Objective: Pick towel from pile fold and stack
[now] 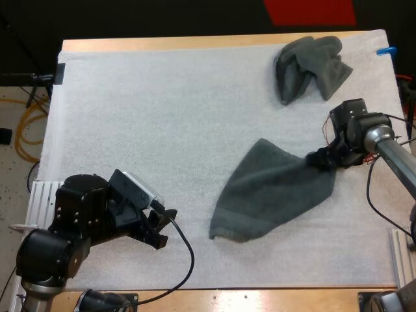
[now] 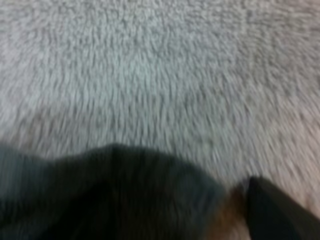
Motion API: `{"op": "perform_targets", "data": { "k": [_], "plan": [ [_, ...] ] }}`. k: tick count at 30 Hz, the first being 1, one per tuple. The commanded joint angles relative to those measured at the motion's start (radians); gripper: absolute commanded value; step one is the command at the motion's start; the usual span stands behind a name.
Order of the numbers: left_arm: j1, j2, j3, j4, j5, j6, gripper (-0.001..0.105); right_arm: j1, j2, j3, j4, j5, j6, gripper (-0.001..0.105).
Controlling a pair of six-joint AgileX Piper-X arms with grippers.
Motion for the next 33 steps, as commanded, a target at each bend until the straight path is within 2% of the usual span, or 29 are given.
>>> {"op": "perform_targets", "data": {
  "k": [1,6,9,11,12,13,18,24,29,33],
  "plan": [
    [-0.005,0.002,-0.004,-0.004,-0.002,0.003,0.051,-0.004,0.019,0.002,-0.012,-0.012,0.003,0.055],
    [-0.005,0.002,-0.004,-0.004,-0.002,0.003,0.051,0.000,0.060,0.002,0.012,-0.007,0.003,0.051],
    [-0.005,0.002,-0.004,-0.004,-0.002,0.003,0.051,0.000,0.062,0.002,0.013,-0.007,0.001,0.032],
    [-0.005,0.002,-0.004,-0.004,-0.002,0.003,0.051,0.000,0.057,0.002,0.013,-0.007,0.001,0.014],
    [-0.005,0.002,-0.004,-0.006,-0.002,0.003,0.051,0.000,0.055,0.002,0.018,-0.007,0.001,0.010],
    [-0.005,0.002,-0.004,-0.009,-0.002,0.003,0.051,0.000,0.048,0.002,0.030,-0.007,0.001,0.001],
    [-0.005,0.002,-0.004,-0.030,-0.002,0.003,0.051,0.000,-0.004,0.002,0.115,-0.007,-0.009,0.000],
    [-0.005,0.028,-0.004,-0.096,-0.002,-0.005,0.051,0.000,-0.100,0.065,0.244,-0.007,-0.009,0.000],
    [-0.005,0.148,-0.028,-0.103,-0.002,-0.002,0.051,0.000,-0.218,0.154,0.265,0.028,-0.010,0.000],
    [-0.023,0.257,-0.070,-0.127,-0.002,0.042,0.051,0.000,-0.306,0.181,0.267,0.065,0.002,0.000]
  ]
}}
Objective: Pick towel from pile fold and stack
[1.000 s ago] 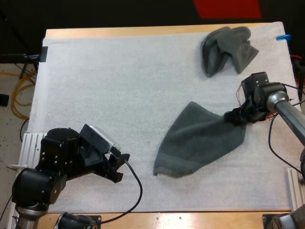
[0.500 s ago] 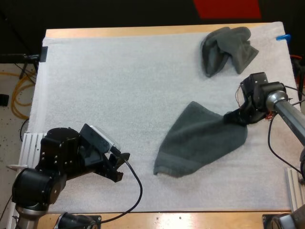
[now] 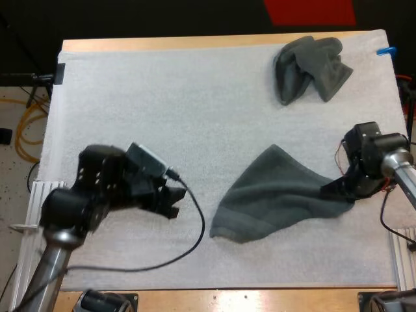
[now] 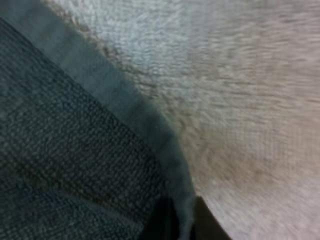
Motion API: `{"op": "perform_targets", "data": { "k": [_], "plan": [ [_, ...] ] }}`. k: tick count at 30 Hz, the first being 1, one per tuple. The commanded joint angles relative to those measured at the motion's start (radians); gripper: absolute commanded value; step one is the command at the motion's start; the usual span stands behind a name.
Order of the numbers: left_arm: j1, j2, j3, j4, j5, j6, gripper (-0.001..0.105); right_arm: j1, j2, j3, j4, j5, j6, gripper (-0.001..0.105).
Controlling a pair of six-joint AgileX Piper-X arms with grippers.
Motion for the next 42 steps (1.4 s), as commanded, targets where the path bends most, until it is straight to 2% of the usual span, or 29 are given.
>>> {"op": "perform_targets", "data": {
  "k": [1,6,8,11,14,21,25,30,35,39,42],
  "plan": [
    [-0.024,0.043,-0.032,-0.037,0.000,0.018,0.051,0.000,-0.036,0.003,-0.001,0.016,0.001,0.000],
    [-0.155,0.231,-0.120,-0.151,-0.006,0.048,0.051,0.000,-0.059,0.002,-0.007,0.045,0.005,0.000],
    [-0.229,0.326,-0.171,-0.200,-0.085,0.051,0.051,0.000,-0.059,0.002,0.016,0.046,0.005,0.000],
    [-0.292,0.451,-0.244,-0.246,-0.195,0.051,0.051,0.000,-0.059,0.002,0.041,0.051,0.011,0.000],
    [-0.319,0.572,-0.312,-0.263,-0.221,0.051,0.051,0.000,-0.059,0.002,0.077,0.068,0.026,0.000],
    [-0.321,0.751,-0.445,-0.263,-0.212,0.045,0.051,0.000,-0.059,0.002,0.105,0.077,0.026,0.000],
    [-0.337,0.833,-0.521,-0.265,-0.150,0.038,0.051,0.000,-0.059,0.002,0.113,0.083,0.020,0.000],
    [-0.371,0.914,-0.599,-0.264,-0.150,0.038,0.051,0.000,-0.059,0.002,0.113,0.083,0.018,0.000],
    [-0.397,0.999,-0.672,-0.260,-0.197,0.038,0.051,0.000,-0.059,0.002,0.113,0.083,0.018,0.000],
    [-0.406,1.051,-0.706,-0.238,-0.199,0.042,0.051,0.000,-0.059,0.002,0.113,0.083,0.018,0.000],
    [-0.415,1.082,-0.727,-0.234,-0.234,0.047,0.051,0.000,-0.059,0.002,0.113,0.081,0.005,0.000]
  ]
}}
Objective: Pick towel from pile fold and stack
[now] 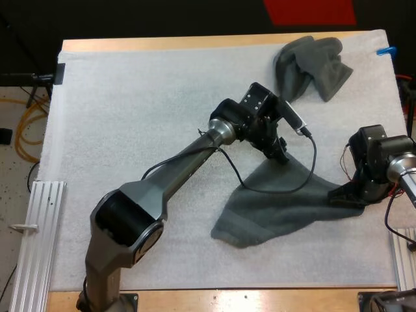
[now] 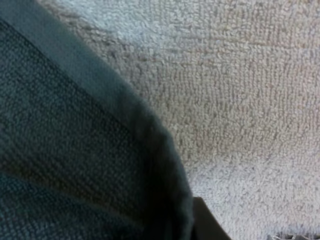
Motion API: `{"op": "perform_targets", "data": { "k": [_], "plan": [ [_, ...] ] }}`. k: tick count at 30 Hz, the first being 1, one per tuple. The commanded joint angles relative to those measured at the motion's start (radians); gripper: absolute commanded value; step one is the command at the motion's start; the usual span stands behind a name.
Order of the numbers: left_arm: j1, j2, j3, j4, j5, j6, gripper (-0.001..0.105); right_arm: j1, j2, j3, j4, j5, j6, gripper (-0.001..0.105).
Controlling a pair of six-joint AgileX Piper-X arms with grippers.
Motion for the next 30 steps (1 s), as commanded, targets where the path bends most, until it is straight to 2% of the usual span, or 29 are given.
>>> {"op": "perform_targets", "data": {
  "k": [1,12,20,22,24,27,30],
  "plan": [
    [-0.013,0.010,-0.017,0.003,-0.028,0.006,0.051,0.000,-0.004,0.001,0.014,0.009,-0.011,0.000],
    [-0.060,0.094,-0.034,0.008,-0.038,0.010,0.051,0.000,-0.004,0.001,0.014,-0.012,-0.011,0.000],
    [-0.066,0.180,-0.116,0.069,-0.145,-0.008,0.051,0.000,-0.004,0.001,0.014,-0.012,-0.014,0.000],
    [-0.066,0.187,-0.130,0.082,-0.113,-0.026,0.051,0.000,-0.004,0.001,0.014,-0.012,-0.013,0.000],
    [-0.066,0.189,-0.138,0.094,-0.071,-0.027,0.049,0.000,-0.004,0.001,0.014,-0.012,-0.013,0.000],
    [-0.066,0.193,-0.139,0.118,-0.070,-0.030,0.043,0.000,-0.004,0.001,0.014,-0.012,-0.013,0.000],
    [-0.066,0.194,-0.139,0.133,-0.101,-0.030,0.023,0.000,-0.004,0.001,0.014,-0.012,-0.013,0.000]
  ]
}}
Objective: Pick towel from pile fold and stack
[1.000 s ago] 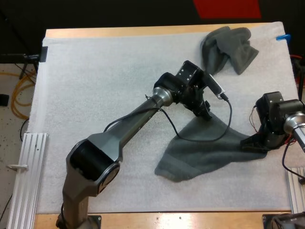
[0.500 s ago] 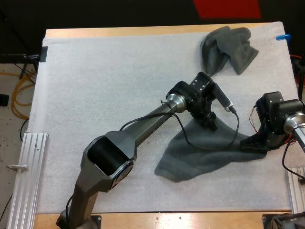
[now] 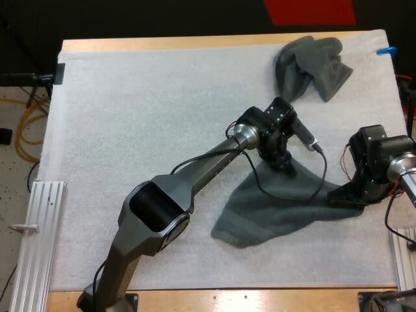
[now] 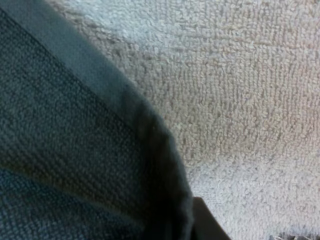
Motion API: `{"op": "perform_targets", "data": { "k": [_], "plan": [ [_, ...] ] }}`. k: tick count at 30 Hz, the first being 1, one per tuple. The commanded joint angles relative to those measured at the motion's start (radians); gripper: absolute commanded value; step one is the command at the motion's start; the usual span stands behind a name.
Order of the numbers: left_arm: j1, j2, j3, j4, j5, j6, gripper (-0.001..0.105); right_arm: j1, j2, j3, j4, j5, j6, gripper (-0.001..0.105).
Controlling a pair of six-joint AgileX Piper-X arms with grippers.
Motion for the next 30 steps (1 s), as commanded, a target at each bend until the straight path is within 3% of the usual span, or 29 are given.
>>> {"op": "perform_targets", "data": {
  "k": [1,3,12,18,20,24,30],
  "plan": [
    [-0.001,0.005,-0.006,0.019,-0.015,-0.007,0.014,0.000,-0.004,0.001,0.012,-0.005,-0.007,0.000],
    [-0.001,0.005,-0.006,0.024,-0.015,-0.007,0.000,0.000,-0.004,0.001,0.012,-0.005,-0.007,0.000],
    [-0.001,-0.008,-0.090,0.076,-0.020,-0.007,0.000,0.000,-0.004,0.001,0.003,-0.005,-0.011,0.000],
    [-0.001,-0.057,-0.174,0.082,-0.068,-0.003,0.000,0.000,-0.004,0.001,0.003,-0.005,-0.011,0.000],
    [-0.001,-0.082,-0.193,0.093,-0.119,0.008,0.000,0.000,-0.007,0.001,0.003,-0.005,-0.011,0.000],
    [0.004,-0.138,-0.196,0.106,-0.187,0.036,0.000,0.000,-0.055,0.000,-0.040,-0.005,-0.022,0.000],
    [0.021,-0.254,-0.196,0.121,-0.187,0.030,0.000,0.000,-0.204,-0.076,-0.093,0.012,-0.011,0.000]
  ]
}}
